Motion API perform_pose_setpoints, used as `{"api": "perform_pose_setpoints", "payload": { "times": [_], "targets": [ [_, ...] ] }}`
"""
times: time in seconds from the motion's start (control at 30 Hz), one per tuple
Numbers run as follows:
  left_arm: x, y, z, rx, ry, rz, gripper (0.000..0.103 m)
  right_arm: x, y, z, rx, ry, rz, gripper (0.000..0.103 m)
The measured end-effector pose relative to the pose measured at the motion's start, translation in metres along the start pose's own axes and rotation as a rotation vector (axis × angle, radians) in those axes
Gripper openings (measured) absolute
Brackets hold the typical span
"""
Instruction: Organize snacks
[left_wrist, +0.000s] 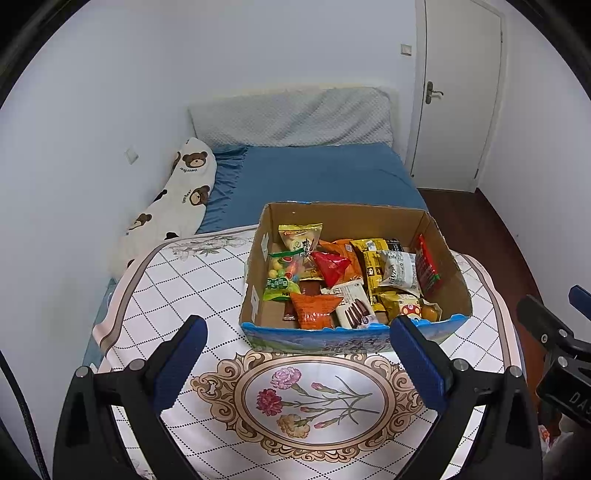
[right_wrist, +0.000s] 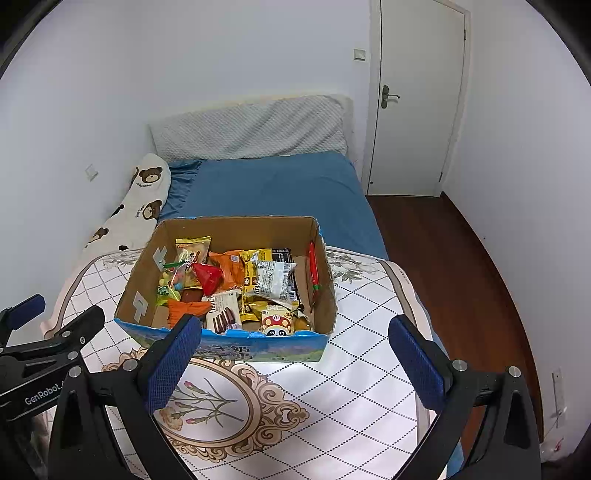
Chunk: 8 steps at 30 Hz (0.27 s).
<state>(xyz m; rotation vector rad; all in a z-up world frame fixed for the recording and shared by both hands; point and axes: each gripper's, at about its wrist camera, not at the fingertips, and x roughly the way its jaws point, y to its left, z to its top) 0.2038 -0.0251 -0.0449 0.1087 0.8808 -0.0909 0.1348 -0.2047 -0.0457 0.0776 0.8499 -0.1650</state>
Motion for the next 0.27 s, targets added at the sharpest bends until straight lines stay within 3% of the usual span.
{"api": "perform_pose_setpoints", "payload": {
  "times": [0.27],
  "targets": [
    [-0.0025,0.0007,0.0002,-0.001,-0.012,0.006,0.101,-0.0009,0.0004,0.0006,0.000,0.000,0.000,0.103]
  ]
}}
